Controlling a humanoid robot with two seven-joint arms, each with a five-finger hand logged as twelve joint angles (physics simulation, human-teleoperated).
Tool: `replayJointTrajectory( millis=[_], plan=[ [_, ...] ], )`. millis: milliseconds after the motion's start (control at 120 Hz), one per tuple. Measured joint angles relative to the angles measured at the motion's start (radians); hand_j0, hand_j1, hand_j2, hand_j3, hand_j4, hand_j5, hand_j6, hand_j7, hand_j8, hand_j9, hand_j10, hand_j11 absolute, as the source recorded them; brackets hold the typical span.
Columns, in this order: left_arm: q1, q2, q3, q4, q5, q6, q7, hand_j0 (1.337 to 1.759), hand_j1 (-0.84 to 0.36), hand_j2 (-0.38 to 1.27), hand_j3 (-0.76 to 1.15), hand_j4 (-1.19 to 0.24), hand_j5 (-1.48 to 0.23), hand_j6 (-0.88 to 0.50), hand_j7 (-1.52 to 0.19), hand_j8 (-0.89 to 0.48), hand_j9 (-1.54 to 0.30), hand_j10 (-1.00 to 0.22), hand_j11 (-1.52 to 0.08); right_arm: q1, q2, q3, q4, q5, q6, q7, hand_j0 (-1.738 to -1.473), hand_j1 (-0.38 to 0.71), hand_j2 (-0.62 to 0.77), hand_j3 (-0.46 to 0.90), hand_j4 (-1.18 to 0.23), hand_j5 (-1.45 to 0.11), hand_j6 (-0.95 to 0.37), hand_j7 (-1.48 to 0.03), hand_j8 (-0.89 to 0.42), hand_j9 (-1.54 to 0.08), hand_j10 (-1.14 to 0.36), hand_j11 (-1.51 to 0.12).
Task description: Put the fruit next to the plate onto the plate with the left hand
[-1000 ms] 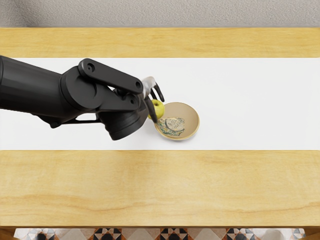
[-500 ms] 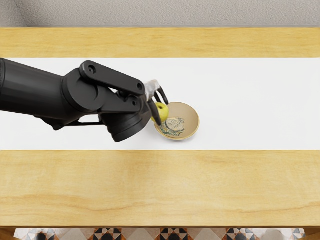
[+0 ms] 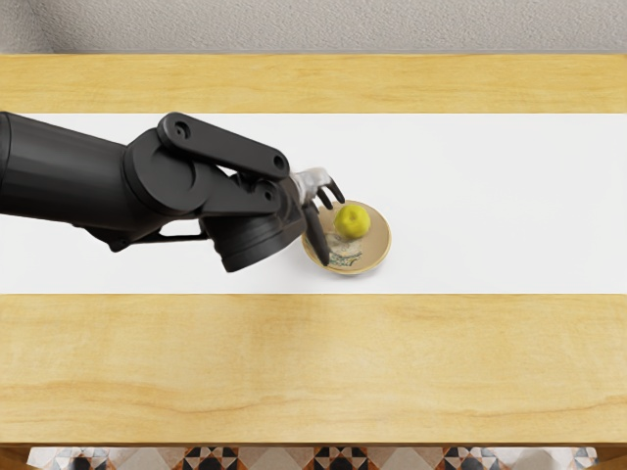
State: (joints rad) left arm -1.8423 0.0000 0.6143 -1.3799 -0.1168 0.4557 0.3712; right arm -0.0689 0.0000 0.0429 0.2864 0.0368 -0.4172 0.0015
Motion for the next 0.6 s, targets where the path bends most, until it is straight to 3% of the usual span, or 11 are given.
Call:
replayJointTrajectory(
  millis=[83,175,600],
  plan=[
    [0.032,0.018,-0.002,0.026,-0.001,-0.091,0.000,1.658,-0.01,0.08,0.00,-0.30,-0.40,-0.29,-0.40,-0.30,-0.40,-0.30,-0.40,0.000,0.000,0.000,0.000,0.000,0.000,0.000,-1.658,-0.31,-0.01,0.00,-0.04,-0.05,-0.04,-0.05,-0.04,-0.05,-0.04,-0.05],
    [0.059,0.201,-0.003,0.044,0.000,-0.178,0.000,1.658,0.01,0.07,0.00,-0.28,-0.37,-0.28,-0.37,-0.28,-0.37,-0.28,-0.37,0.000,0.000,0.000,0.000,0.000,0.000,0.000,-1.658,-0.31,-0.01,0.00,-0.04,-0.05,-0.04,-0.05,-0.04,-0.05,-0.04,-0.05],
    [0.074,0.735,-0.090,0.057,0.049,-0.746,0.001,1.658,0.05,0.05,0.00,-0.25,-0.33,-0.25,-0.33,-0.25,-0.33,-0.25,-0.33,0.000,0.000,0.000,0.000,0.000,0.000,0.000,-1.658,-0.31,-0.01,0.00,-0.04,-0.05,-0.04,-0.05,-0.04,-0.05,-0.04,-0.05]
  ],
)
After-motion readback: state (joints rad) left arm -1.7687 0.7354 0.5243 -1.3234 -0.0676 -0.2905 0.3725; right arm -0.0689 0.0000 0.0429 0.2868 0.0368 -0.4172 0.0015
